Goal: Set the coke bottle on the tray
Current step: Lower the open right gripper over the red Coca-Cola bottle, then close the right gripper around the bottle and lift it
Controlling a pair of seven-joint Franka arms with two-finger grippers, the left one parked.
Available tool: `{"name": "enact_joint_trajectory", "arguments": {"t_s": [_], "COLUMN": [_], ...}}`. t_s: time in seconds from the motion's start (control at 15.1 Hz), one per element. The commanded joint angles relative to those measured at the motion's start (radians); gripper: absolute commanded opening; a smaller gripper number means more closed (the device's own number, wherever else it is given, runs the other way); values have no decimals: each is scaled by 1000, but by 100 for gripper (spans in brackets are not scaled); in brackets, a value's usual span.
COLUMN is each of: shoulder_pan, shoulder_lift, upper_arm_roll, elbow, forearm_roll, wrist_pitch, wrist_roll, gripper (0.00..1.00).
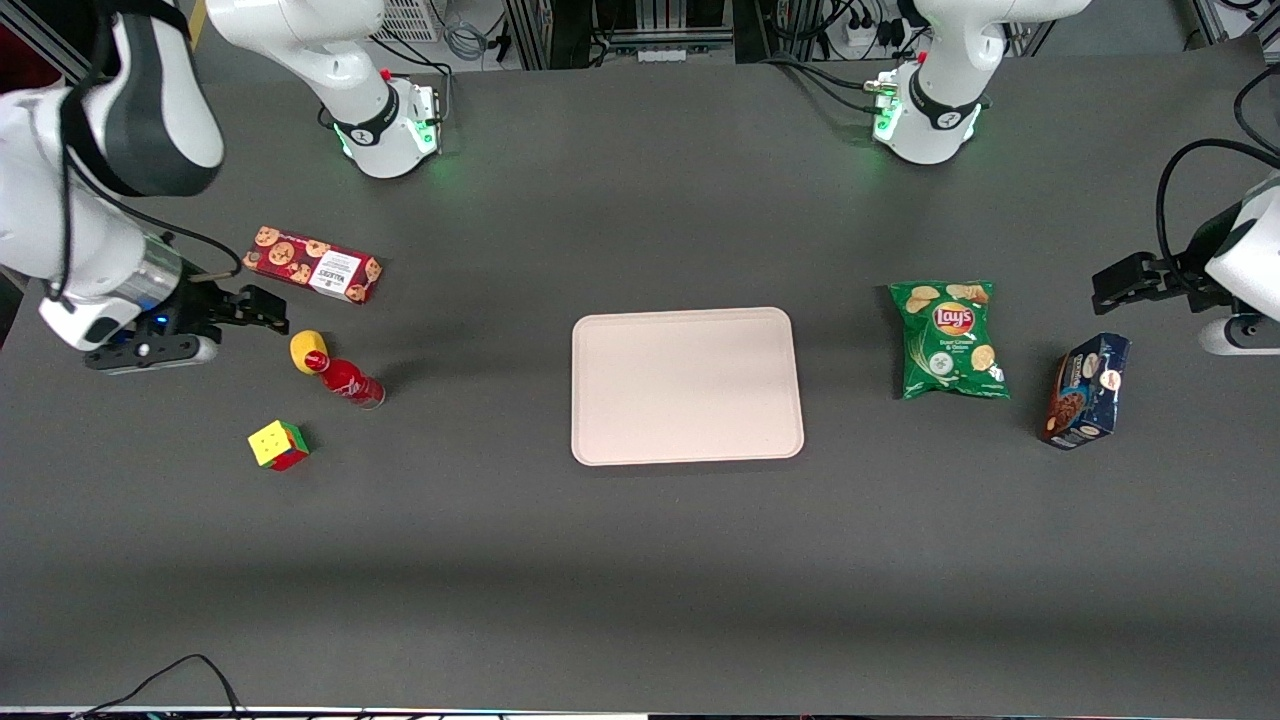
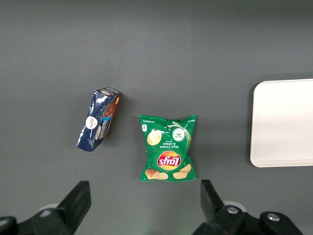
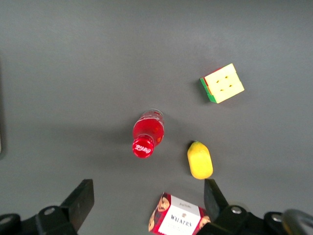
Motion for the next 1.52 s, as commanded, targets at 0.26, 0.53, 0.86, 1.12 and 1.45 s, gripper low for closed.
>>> {"name": "enact_joint_trajectory", "arguments": {"t_s": [0.26,0.53,0.86,1.12,1.45], "shoulder_pan": [7,9,15,15,15], "shoulder_lift": [77,132,147,144,138], "upper_arm_roll": [5,13,25,25,28], "elbow": [-180,-203,-204,-204,-204], "forearm_roll": [-27,-27,-27,-27,-27], "wrist_pitch": [315,402,410,407,401], "wrist_roll": [0,0,14,12,14], "gripper": [100,100,100,63,0]}}
